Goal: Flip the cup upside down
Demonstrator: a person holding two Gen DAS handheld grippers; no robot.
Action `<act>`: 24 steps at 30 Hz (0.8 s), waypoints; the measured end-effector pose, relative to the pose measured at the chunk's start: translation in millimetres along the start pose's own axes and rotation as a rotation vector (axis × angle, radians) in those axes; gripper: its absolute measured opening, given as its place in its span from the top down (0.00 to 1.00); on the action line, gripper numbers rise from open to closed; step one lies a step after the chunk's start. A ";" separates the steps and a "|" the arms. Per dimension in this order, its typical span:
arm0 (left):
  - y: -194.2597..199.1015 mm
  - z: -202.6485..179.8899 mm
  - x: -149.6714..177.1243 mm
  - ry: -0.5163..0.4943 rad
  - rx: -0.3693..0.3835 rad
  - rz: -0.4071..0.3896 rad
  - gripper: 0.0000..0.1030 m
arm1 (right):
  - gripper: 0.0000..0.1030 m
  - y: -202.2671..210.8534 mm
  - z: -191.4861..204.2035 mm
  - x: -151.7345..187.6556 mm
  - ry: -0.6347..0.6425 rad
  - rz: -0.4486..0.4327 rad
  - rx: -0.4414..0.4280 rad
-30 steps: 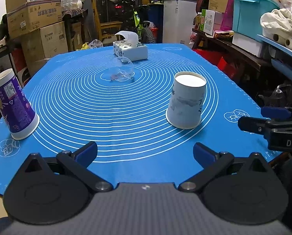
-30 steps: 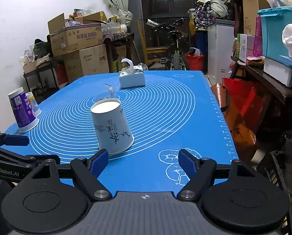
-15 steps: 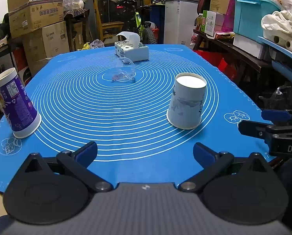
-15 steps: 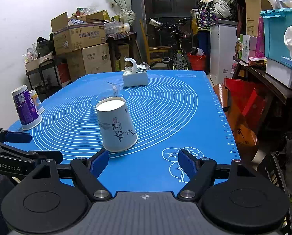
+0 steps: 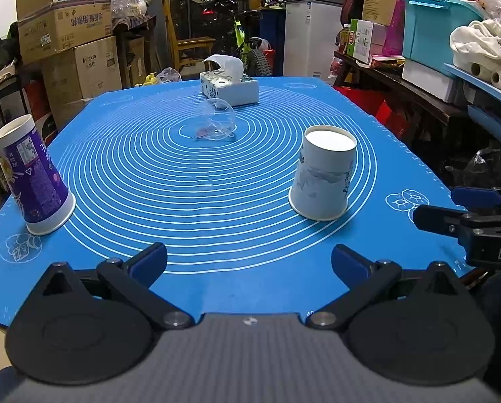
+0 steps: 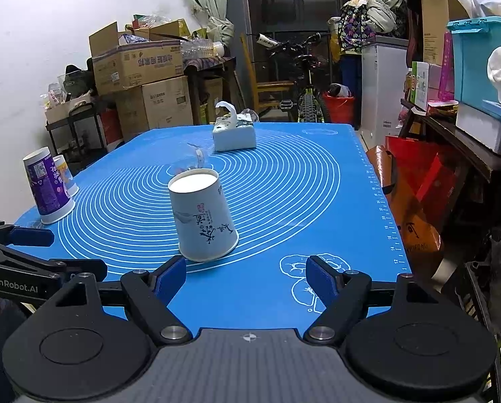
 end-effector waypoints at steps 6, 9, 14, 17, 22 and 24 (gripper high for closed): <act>0.7 -0.4 0.0 0.000 -0.001 0.001 0.00 | 0.21 2.0 0.6 0.0 0.000 -0.002 -0.006; 1.5 -1.6 -0.2 0.000 0.000 0.001 0.00 | 0.21 2.8 1.1 -0.4 0.001 -0.001 -0.006; 2.7 -3.0 -0.8 -0.004 0.001 -0.004 0.00 | 0.21 3.2 0.6 -0.7 0.000 -0.002 -0.007; 2.8 -3.0 -0.9 -0.003 -0.001 -0.005 0.00 | 0.21 4.4 0.9 -1.1 -0.001 -0.003 -0.009; 4.1 -4.7 -1.3 -0.005 -0.005 -0.011 0.00 | 0.21 4.8 0.9 -1.2 -0.001 -0.004 -0.009; 4.1 -4.5 -1.4 -0.004 -0.005 -0.011 0.00 | 0.21 4.8 1.0 -1.2 -0.001 -0.003 -0.009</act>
Point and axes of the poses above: each gripper's, at about its wrist camera, not at the fingertips, and y roughly against the way its jaws point, z to its left, x to its underside, the point moved 10 cm from there along -y, roughly the way its jaws point, and after that the axes turned 9 degrees about -z, right-handed, at the moved point
